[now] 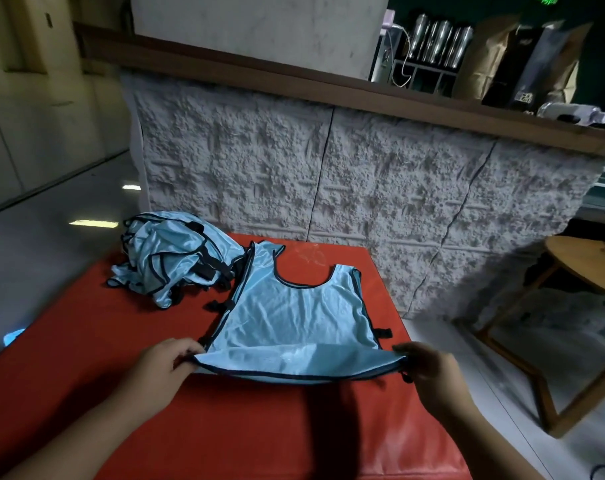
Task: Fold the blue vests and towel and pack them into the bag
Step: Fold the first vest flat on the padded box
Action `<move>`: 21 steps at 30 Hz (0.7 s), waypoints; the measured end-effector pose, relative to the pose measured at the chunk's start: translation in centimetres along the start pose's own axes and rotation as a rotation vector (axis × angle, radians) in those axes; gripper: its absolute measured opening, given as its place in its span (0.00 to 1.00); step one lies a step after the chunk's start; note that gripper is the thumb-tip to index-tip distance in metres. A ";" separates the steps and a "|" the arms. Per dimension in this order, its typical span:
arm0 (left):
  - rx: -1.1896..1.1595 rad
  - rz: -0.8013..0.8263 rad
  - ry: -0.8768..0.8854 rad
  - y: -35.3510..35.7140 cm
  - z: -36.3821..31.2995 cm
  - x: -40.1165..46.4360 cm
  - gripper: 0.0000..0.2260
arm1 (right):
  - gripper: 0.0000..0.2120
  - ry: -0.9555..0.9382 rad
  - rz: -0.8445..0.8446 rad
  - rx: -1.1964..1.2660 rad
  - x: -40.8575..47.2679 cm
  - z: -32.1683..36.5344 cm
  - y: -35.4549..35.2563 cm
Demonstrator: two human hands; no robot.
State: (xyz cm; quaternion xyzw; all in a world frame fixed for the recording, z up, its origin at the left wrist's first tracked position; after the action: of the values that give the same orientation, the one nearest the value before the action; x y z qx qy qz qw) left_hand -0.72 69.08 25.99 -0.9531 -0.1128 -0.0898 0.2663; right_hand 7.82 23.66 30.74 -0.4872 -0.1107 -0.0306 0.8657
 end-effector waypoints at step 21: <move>0.019 0.352 0.010 -3.9 -6.9 -1.4 0.13 | 0.13 -0.035 0.321 -0.039 -2.5 -1.5 -6.6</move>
State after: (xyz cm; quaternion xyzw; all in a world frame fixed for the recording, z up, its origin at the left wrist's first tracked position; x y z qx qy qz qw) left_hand -3.83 68.49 33.42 -0.9550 0.0561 -0.0456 0.2876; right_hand 4.57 18.84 34.96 -0.5159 -0.0460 0.1147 0.8477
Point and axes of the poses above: each hand's wrist, its own x-axis towards the middle knuckle, its own y-axis out of the palm, z = x × y, the point moved 4 cm from there along x, towards the middle knuckle, and after that the axes turned 13 degrees about -x, right-handed, at the moved point
